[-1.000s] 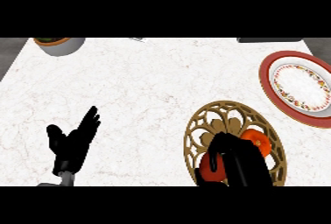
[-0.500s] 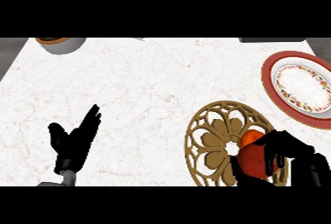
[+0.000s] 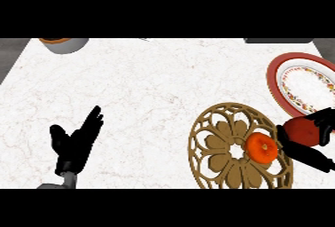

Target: Pick the bell pepper from the placemat and place it in the plate

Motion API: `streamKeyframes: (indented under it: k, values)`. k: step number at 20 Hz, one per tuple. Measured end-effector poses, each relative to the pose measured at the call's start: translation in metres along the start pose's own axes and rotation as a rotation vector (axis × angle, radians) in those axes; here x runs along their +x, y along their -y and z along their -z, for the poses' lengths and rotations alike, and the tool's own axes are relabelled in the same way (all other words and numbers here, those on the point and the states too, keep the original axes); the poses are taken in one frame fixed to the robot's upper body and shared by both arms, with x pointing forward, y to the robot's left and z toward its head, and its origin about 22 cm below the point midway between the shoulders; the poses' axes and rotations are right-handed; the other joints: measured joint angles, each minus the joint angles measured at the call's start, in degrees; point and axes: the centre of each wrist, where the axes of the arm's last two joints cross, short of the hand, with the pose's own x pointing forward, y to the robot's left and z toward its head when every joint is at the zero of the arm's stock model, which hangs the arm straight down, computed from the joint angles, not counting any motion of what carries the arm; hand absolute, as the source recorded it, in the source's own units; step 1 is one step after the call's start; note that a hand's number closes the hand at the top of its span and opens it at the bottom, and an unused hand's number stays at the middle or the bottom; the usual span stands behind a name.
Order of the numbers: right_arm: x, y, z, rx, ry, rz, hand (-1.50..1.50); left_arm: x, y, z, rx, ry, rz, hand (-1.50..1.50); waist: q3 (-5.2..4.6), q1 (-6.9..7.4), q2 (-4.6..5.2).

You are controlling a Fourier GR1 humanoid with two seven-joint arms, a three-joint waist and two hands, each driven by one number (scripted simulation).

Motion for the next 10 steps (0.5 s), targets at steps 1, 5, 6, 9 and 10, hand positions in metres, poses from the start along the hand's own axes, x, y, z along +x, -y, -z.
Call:
streamKeyframes:
  k: [1,5,6,9,10]
  values:
    - [-0.011,0.003,0.008,-0.017,-0.002,-0.01,1.5,0.0,0.003,-0.001,-0.001,0.004,-0.004,0.0,-0.01,0.11,0.01]
    - [-0.045,0.006,0.041,-0.108,-0.011,-0.035,1.5,-0.001,0.005,0.003,-0.007,0.01,-0.004,0.0,0.03,0.49,0.09]
    - [-0.053,0.009,0.053,-0.125,-0.014,-0.041,1.5,0.0,0.006,0.004,-0.008,0.007,-0.002,0.0,0.05,0.65,0.12]
    - [-0.078,0.018,0.081,-0.161,-0.026,-0.05,1.5,0.003,0.003,0.002,-0.007,0.012,0.003,0.0,-0.01,1.05,0.22]
    - [-0.086,0.021,0.089,-0.17,-0.026,-0.052,1.5,0.003,0.005,0.001,-0.012,0.012,0.003,0.0,-0.02,1.16,0.27]
